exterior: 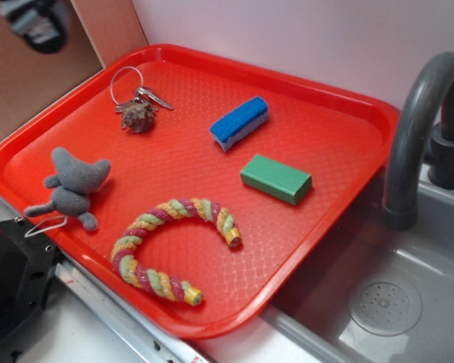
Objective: Grab the green block.
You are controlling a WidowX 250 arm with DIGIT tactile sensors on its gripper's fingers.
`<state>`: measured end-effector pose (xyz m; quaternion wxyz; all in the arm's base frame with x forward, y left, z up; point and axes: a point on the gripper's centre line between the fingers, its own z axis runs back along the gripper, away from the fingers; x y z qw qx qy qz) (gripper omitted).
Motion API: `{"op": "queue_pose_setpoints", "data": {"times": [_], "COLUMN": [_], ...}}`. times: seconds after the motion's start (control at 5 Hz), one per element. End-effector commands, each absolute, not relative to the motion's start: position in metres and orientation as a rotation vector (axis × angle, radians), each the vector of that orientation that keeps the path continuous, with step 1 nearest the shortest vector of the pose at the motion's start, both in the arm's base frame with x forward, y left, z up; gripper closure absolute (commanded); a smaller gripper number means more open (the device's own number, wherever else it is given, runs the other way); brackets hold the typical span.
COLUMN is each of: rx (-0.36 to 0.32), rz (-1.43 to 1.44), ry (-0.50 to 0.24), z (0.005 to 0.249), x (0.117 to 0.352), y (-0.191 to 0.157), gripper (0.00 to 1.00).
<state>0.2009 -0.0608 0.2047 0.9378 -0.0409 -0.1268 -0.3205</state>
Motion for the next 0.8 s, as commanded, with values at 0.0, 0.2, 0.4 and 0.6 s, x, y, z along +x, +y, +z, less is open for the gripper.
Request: {"op": "queue_pose_setpoints", "data": {"times": [0.0,0.2,0.4,0.6], "rx": [-0.095,-0.086,-0.086,-0.114], "rz": [-1.143,-1.328,-1.406,-1.394], "ry": [-0.239,-0.229,-0.202,-0.177], "z": [0.172,0.159,0.145,0.129], "x": [0.252,0.254,0.252,0.252], "y": [-0.112,-0.131,-0.142,-0.142], "gripper": [0.00,0.00,0.00,0.00]}}
